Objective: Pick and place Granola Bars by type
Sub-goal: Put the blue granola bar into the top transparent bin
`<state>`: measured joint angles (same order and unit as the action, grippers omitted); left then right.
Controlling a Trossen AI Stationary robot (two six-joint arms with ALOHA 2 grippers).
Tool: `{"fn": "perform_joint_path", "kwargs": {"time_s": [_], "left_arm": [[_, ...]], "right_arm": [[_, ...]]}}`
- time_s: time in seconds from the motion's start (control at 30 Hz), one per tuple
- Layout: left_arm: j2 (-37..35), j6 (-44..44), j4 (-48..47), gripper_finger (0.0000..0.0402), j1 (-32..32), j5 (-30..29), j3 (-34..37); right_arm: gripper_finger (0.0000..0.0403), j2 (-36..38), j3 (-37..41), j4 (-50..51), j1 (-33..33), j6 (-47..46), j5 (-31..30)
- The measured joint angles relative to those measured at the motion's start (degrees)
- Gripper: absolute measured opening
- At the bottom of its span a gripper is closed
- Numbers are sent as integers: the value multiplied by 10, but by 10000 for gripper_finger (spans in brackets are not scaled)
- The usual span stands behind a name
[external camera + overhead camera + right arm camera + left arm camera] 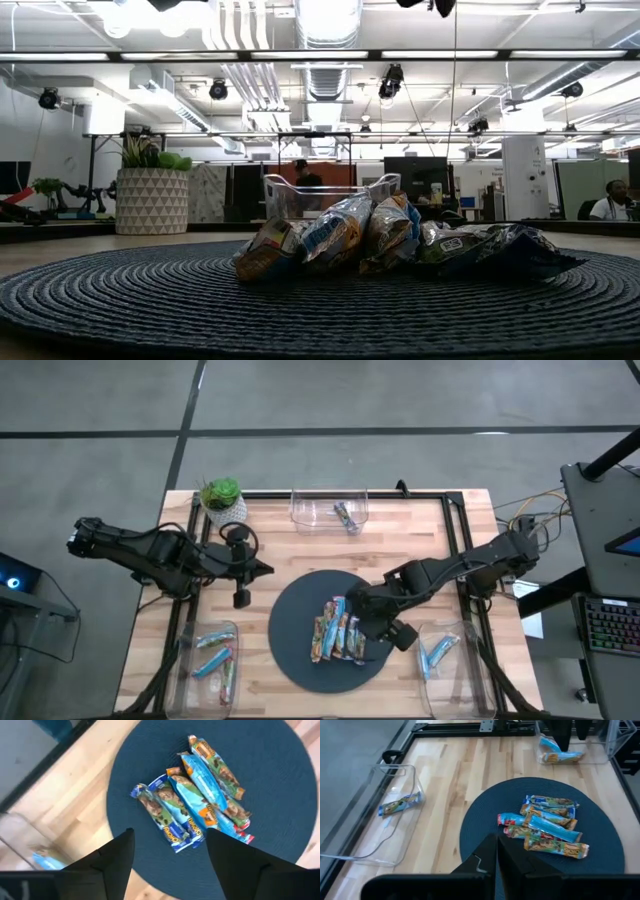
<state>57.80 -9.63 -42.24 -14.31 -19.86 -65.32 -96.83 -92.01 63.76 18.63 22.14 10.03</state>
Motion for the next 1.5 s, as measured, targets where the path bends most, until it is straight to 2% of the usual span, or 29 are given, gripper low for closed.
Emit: {"fn": "perform_joint_path", "kwargs": {"time_s": [0.17,0.3,0.7,1.5], "left_arm": [[0,0,0,0,0,-18,0],[0,2,-1,0,0,-27,0],[0,1,-2,0,0,-26,0],[0,2,-3,0,0,-38,0]], "right_arm": [[239,-17,0,3,5,46,-41],[237,-36,1,2,7,98,-50],[235,-114,2,-3,11,124,-53],[232,-185,5,-35,33,175,-49]]}}
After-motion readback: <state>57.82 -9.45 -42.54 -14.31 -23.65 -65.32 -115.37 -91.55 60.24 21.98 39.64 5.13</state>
